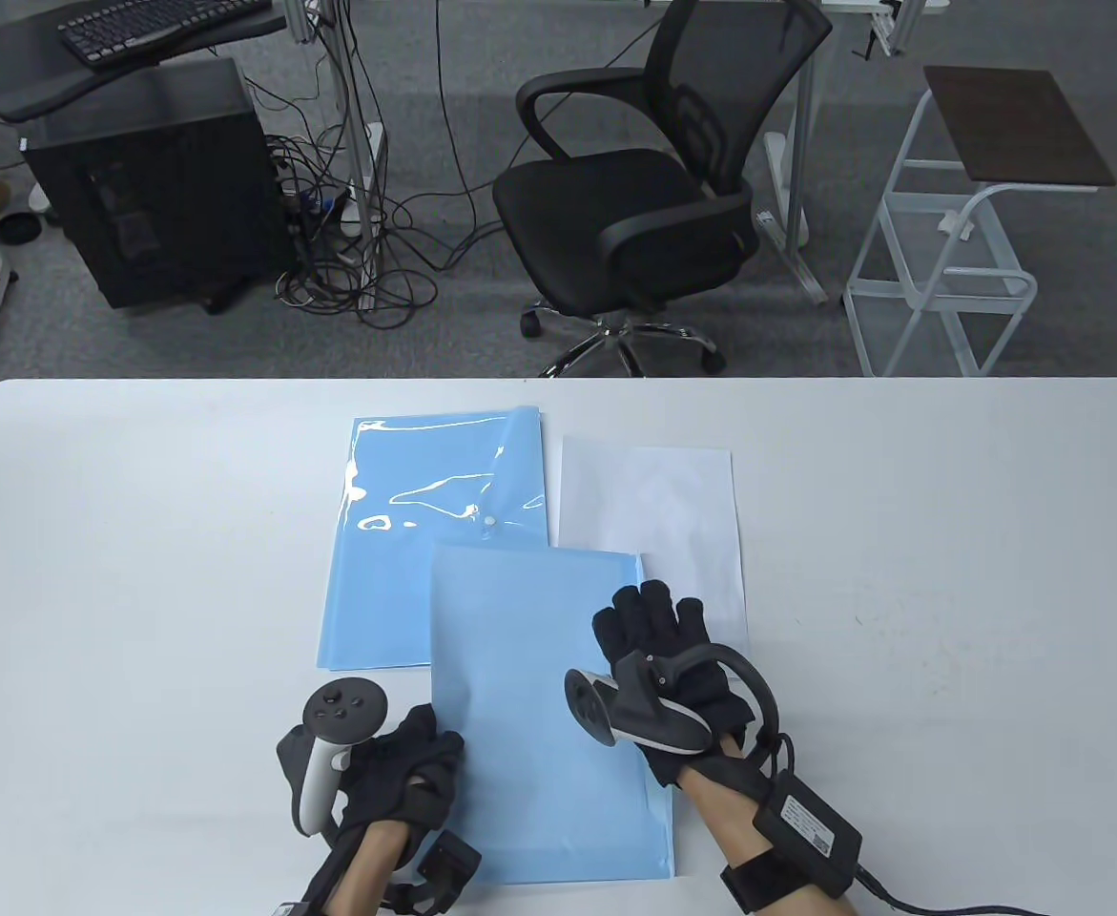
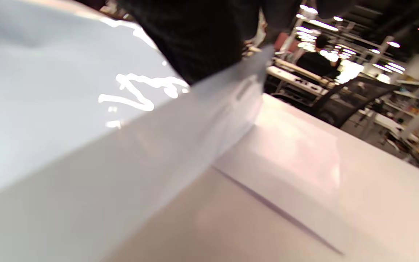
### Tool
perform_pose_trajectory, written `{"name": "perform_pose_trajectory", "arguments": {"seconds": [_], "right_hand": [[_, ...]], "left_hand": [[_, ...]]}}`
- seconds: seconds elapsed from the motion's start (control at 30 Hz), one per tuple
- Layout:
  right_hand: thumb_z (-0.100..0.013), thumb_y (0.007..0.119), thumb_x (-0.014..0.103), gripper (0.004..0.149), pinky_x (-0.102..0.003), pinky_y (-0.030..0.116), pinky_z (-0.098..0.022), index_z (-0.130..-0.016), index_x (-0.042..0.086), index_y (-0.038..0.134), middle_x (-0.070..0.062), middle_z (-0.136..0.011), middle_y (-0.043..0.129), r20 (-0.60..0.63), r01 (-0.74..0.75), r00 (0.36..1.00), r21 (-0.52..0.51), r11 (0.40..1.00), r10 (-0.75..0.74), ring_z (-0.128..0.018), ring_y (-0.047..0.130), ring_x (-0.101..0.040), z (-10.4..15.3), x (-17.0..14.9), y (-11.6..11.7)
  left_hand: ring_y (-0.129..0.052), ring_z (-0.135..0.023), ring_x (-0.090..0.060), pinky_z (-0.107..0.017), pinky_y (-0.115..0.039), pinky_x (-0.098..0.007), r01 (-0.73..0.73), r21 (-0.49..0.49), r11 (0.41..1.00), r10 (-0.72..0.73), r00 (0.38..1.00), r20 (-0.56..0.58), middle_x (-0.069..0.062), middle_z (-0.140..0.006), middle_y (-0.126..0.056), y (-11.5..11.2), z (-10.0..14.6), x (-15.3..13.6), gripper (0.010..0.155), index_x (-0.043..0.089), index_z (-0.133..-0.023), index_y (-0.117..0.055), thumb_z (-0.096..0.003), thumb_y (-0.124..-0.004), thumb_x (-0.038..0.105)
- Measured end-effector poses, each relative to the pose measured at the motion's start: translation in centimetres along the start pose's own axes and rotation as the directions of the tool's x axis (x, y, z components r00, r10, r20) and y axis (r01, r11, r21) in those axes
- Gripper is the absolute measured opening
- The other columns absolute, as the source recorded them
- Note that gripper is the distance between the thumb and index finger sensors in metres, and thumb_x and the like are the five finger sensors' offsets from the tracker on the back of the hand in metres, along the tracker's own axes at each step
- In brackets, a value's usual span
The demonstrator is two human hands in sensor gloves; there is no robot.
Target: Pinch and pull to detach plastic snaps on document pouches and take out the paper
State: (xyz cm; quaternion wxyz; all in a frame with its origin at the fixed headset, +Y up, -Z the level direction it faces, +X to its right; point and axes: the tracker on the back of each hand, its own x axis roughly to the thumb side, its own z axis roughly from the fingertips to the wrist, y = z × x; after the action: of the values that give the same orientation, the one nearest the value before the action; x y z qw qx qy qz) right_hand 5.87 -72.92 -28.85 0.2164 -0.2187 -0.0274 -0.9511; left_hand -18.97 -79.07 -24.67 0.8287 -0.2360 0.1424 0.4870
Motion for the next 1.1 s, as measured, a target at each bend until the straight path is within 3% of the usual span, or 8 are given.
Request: {"name": "perform_pose_trajectory", "arguments": {"seconds": [0.17, 0.27, 0.33, 0.43, 0.6, 0.77, 0.9, 1.1], "right_hand": [[-0.041, 0.098, 0.014, 0.069, -0.048, 0.067, -0.077, -0.101, 0.029, 0.068, 0.000, -0.114, 0.072, 0.181, -0.120, 0.976, -0.024, 0.992, 0.123, -0.106, 0.073, -0.029, 1.0, 1.8, 1.0], [-0.043, 0.096, 0.013, 0.059, -0.046, 0.076, -0.073, -0.096, 0.029, 0.075, -0.001, -0.108, 0.082, 0.185, -0.025, 0.982, -0.009, 1.000, 0.026, -0.099, 0.084, -0.029, 1.3, 2.2, 1.2], [-0.046, 0.093, 0.018, 0.055, -0.050, 0.082, -0.067, -0.098, 0.023, 0.075, -0.009, -0.107, 0.084, 0.138, 0.111, 0.984, 0.041, 0.993, -0.115, -0.095, 0.088, -0.035, 1.2, 1.6, 0.9], [-0.049, 0.089, 0.023, 0.056, -0.056, 0.085, -0.060, -0.102, 0.014, 0.071, -0.019, -0.105, 0.083, 0.033, 0.361, 0.931, 0.090, 0.928, -0.365, -0.090, 0.088, -0.045, 1.2, 0.0, 0.7], [-0.052, 0.085, 0.023, 0.058, -0.059, 0.088, -0.053, -0.104, 0.006, 0.067, -0.027, -0.103, 0.081, -0.072, 0.535, 0.844, 0.053, 0.843, -0.531, -0.083, 0.091, -0.050, 1.6, -2.1, 0.7], [-0.054, 0.081, 0.019, 0.057, -0.060, 0.089, -0.049, -0.105, -0.001, 0.064, -0.034, -0.101, 0.080, -0.145, 0.748, 0.661, 0.036, 0.663, -0.737, -0.078, 0.092, -0.054, 1.6, -3.1, 2.8], [-0.054, 0.080, 0.017, 0.056, -0.059, 0.091, -0.046, -0.104, -0.003, 0.064, -0.035, -0.100, 0.080, -0.182, 0.772, 0.631, 0.060, 0.632, -0.754, -0.078, 0.092, -0.054, 1.3, -3.4, 4.6], [-0.053, 0.079, 0.016, 0.055, -0.057, 0.092, -0.045, -0.104, -0.001, 0.065, -0.031, -0.099, 0.082, -0.190, 0.802, 0.586, -0.001, 0.597, -0.788, -0.076, 0.093, -0.050, 1.4, -4.0, 5.3]], "left_hand": [[-0.107, -0.059, -0.019, -0.043, -0.094, -0.033, -0.006, 0.001, 1.000, 0.006, 1.000, -0.002, 0.001, -0.090, -0.090, 0.0, 0.0, 0.0, 0.049, 0.009, -0.104, -0.057, -0.0587, -0.069, 0.025], [-0.107, -0.059, -0.019, -0.043, -0.094, -0.033, -0.004, 0.003, 1.000, 0.004, 1.000, -0.001, 0.001, -0.090, -0.089, 0.0, 0.0, 0.0, 0.049, 0.009, -0.104, -0.057, -0.0589, -0.069, 0.025], [-0.107, -0.059, -0.019, -0.043, -0.094, -0.033, -0.005, 0.003, 1.000, 0.005, 1.000, -0.001, 0.001, -0.090, -0.089, 0.0, 0.0, 0.0, 0.049, 0.009, -0.104, -0.057, -0.0589, -0.069, 0.025], [-0.107, -0.059, -0.019, -0.043, -0.094, -0.033, -0.004, 0.005, 1.000, 0.004, 1.000, -0.001, 0.001, -0.090, -0.089, 0.0, 0.1, 0.0, 0.049, 0.009, -0.104, -0.057, -0.0589, -0.069, 0.025], [-0.107, -0.059, -0.019, -0.043, -0.094, -0.033, -0.007, 0.003, 1.000, 0.007, 1.000, -0.002, 0.000, -0.090, -0.089, 0.0, 0.1, -0.1, 0.049, 0.009, -0.104, -0.057, -0.0589, -0.069, 0.025], [-0.107, -0.059, -0.019, -0.043, -0.094, -0.033, -0.013, 0.003, 1.000, 0.013, 1.000, -0.004, 0.001, -0.090, -0.089, 0.0, 0.1, -0.1, 0.049, 0.009, -0.104, -0.057, -0.0590, -0.069, 0.025], [-0.107, -0.060, -0.019, -0.043, -0.094, -0.033, -0.015, 0.005, 1.000, 0.015, 1.000, -0.006, 0.000, -0.090, -0.089, 0.0, 0.1, -0.1, 0.049, 0.009, -0.104, -0.057, -0.0589, -0.069, 0.025], [-0.106, -0.063, -0.024, -0.045, -0.092, -0.037, -0.107, -0.026, 0.994, 0.107, 0.994, -0.003, -0.002, -0.091, -0.088, 0.2, 0.2, -0.4, 0.049, 0.010, -0.104, -0.057, -0.0588, -0.069, 0.024]]}}
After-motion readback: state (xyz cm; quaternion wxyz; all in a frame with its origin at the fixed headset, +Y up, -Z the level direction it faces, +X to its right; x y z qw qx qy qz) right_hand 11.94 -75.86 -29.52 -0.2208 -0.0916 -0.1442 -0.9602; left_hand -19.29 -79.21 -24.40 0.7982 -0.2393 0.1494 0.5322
